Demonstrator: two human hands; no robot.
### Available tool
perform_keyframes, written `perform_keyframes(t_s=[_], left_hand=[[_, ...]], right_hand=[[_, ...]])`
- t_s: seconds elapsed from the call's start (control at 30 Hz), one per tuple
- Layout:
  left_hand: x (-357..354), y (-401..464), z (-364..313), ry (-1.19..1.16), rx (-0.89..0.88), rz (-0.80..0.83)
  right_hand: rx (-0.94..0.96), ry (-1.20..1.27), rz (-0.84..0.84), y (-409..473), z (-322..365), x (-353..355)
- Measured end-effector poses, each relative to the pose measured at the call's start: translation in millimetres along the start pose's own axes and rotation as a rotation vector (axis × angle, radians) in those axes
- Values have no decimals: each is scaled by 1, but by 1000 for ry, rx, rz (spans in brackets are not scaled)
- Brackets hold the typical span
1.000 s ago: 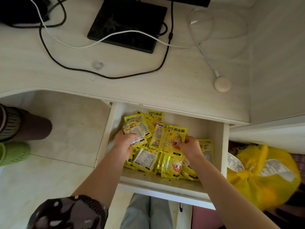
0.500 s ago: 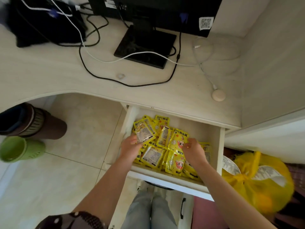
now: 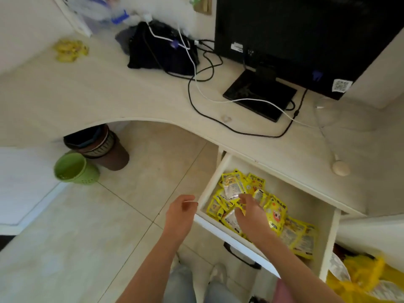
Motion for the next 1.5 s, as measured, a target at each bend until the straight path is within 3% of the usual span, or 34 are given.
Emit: perform_keyframes(t_s=[0.3, 0.7, 1.17, 1.5], left_hand=[[139, 44, 24, 199, -221, -193], [277, 142, 51, 245, -228, -434], [328, 307, -5, 274, -184, -581], [345, 448, -74, 313, -179, -560]], right_hand=[[290, -46, 66, -13, 129, -77], [457, -33, 139, -3, 287, -178], [600, -16, 195, 121, 444, -254], [696, -78, 265, 244, 569, -286]])
Point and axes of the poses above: each hand's wrist, its own y-axis towards the middle knuckle, its own x-axis out of the back of the hand, z = x × y, the point moved 3 cm from there along y, towards the middle knuckle, and after that the axes turned 15 degrees about -z, right-handed, at the moved point
